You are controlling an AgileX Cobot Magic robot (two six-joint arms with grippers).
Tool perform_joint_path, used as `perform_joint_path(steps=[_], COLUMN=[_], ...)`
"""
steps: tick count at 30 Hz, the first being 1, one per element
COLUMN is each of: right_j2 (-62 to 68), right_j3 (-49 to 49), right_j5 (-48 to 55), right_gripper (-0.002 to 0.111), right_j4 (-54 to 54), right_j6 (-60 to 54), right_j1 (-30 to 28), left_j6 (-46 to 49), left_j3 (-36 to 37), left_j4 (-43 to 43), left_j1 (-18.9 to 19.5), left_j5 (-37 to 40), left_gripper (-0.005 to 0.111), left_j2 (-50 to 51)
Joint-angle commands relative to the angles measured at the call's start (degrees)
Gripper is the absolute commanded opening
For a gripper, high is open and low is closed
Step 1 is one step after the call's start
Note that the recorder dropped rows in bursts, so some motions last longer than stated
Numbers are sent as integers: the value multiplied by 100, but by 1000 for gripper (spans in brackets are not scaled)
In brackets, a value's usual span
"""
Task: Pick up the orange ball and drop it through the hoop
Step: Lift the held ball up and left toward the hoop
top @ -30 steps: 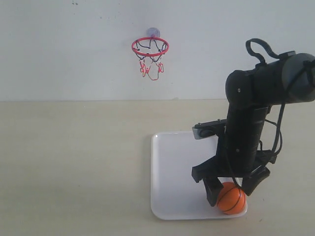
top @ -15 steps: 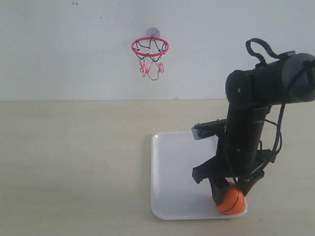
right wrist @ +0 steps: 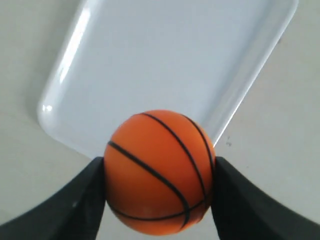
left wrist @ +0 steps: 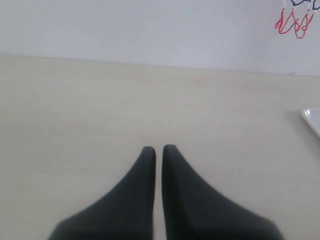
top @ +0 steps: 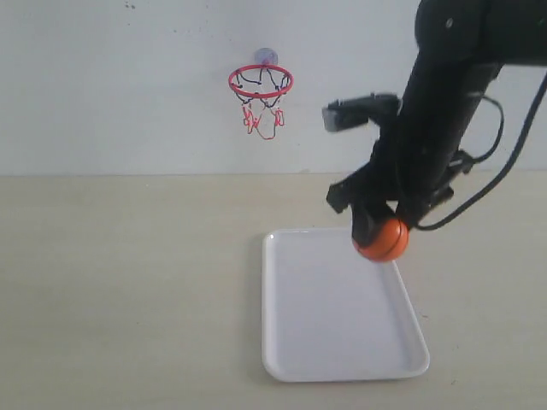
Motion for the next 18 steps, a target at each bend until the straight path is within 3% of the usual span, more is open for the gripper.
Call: perform_joint_path(steps=[1, 7, 18], right_j2=[-744, -1309, -1121], right_j3=[-49, -49, -36], right_j5=[-481, -1536, -2299], right_gripper=[0, 0, 0], right_j4=[-4, -157, -180], right_j6=[-403, -506, -520], right_j1=[9, 9, 9], left_j6=[-39, -39, -39], left_j3=[23, 23, 23], left_j4=[-31, -31, -31], left_j1=[15, 15, 15], left_j5=[-68, -68, -68], left_gripper=[4, 4, 4], left_j2=[-22, -22, -22])
